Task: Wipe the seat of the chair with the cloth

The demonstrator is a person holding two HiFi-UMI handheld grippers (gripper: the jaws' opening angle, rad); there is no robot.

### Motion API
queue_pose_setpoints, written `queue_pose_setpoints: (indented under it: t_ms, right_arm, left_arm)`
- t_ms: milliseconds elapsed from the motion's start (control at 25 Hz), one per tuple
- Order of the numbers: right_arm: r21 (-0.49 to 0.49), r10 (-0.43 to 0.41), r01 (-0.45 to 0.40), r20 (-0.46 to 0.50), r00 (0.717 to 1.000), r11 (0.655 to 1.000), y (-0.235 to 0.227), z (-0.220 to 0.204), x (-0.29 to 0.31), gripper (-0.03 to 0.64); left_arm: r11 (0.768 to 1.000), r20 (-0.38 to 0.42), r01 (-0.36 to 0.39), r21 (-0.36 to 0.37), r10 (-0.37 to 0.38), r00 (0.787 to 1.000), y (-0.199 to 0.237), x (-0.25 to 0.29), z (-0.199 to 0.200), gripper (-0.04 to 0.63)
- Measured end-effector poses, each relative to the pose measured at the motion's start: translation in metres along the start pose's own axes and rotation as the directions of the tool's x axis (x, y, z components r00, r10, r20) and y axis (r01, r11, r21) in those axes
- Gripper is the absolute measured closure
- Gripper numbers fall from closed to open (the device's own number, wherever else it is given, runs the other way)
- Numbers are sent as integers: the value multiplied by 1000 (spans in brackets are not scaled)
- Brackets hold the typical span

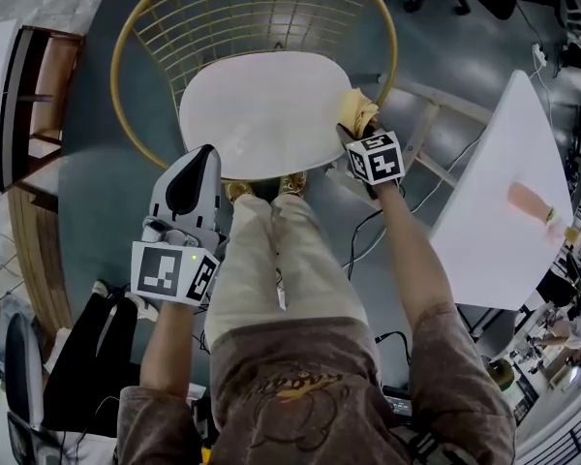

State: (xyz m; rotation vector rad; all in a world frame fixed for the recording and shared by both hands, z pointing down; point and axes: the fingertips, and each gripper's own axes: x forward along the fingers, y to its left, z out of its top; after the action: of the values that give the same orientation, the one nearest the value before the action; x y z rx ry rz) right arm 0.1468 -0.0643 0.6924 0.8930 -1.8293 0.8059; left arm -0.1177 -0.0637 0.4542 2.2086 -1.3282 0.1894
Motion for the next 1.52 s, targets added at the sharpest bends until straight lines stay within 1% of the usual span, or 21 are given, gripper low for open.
queue_pose_setpoints:
  t_ms: [200,360,560,640,800,960,1240,1400,1520]
  right_arm:
    - [18,5,-5,-17,1000,1000,-1,0,7,506]
    - [65,18,-16,-19,1000,998,3,0,12,506]
    - [70,40,-38,-29,999,997,16,4,25,506]
    - [63,46,-44,-37,998,997,22,5,31,506]
    - [57,89,-86,-48,995,995,43,7,46,506]
    - [58,113,-110,-45,993,992,63,15,62,506]
    - [-1,175,-175,-56,983,984,104,29,84,506]
    - [-25,194,-195,-53,980,980,123,37,91,506]
    - [-25,185,-187,-51,981,982,131,40,94,506]
  left_arm:
    - [1000,-4,1,-4,-1,1000,2,1,0,589]
    - [1000,-1,-1,-17,1,1000,3,3,1,589]
    - [1000,7,-9,-26,9,1000,4,3,3,589]
    - [999,6,-14,-34,14,1000,5,3,2,589]
    - [999,-2,-29,-41,29,1000,10,0,-4,589]
    - [998,-10,-40,-42,40,999,12,-1,-9,589]
    - [997,-6,-55,-53,54,998,18,-5,-11,589]
    - [996,-1,-64,-59,64,998,22,-8,-13,589]
    - [996,-2,-70,-62,70,998,24,-10,-15,589]
